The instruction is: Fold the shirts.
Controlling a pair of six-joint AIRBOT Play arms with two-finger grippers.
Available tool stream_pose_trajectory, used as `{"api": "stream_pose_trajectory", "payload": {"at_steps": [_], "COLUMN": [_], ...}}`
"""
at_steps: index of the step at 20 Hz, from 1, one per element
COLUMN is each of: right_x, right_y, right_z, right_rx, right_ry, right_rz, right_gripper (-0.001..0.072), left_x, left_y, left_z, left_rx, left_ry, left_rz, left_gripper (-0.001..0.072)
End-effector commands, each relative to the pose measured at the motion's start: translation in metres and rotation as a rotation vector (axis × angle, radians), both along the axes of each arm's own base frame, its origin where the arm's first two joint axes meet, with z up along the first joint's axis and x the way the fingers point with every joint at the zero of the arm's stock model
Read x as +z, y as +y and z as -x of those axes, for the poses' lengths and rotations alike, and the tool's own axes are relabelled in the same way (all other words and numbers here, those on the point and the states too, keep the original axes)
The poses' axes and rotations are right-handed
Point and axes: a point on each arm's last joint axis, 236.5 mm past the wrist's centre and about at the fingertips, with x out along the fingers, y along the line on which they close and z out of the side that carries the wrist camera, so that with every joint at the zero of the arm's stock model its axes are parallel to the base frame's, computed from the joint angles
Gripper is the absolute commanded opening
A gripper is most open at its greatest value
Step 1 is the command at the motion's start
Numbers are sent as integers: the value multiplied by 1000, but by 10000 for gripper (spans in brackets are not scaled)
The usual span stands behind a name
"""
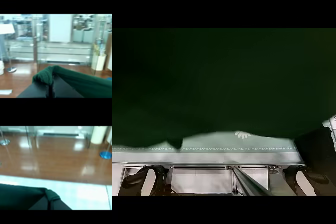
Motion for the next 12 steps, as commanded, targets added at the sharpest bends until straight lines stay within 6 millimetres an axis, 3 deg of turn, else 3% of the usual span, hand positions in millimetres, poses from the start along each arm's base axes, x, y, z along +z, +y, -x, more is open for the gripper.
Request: {"api": "stream_pose_trajectory", "payload": {"at_steps": [1, 4, 7, 12], "right_x": [-39, -91, -156, -293], "right_y": [-9, -11, -3, -3], "right_z": [4, -27, -72, -166], "right_rx": [-39, -22, 42, 70], "right_ry": [139, 285, 428, 697], "right_rz": [-10, -55, -135, -207], "right_gripper": [24, 24, 24, 24], "left_x": [-43, -111, -208, -364], "left_y": [43, 33, 7, 6], "left_z": [8, -58, -141, -270], "left_rx": [125, 41, -110, -156], "left_ry": [147, 368, 622, 883], "left_rz": [77, 142, 241, 441], "left_gripper": [24, 24, 24, 24]}}
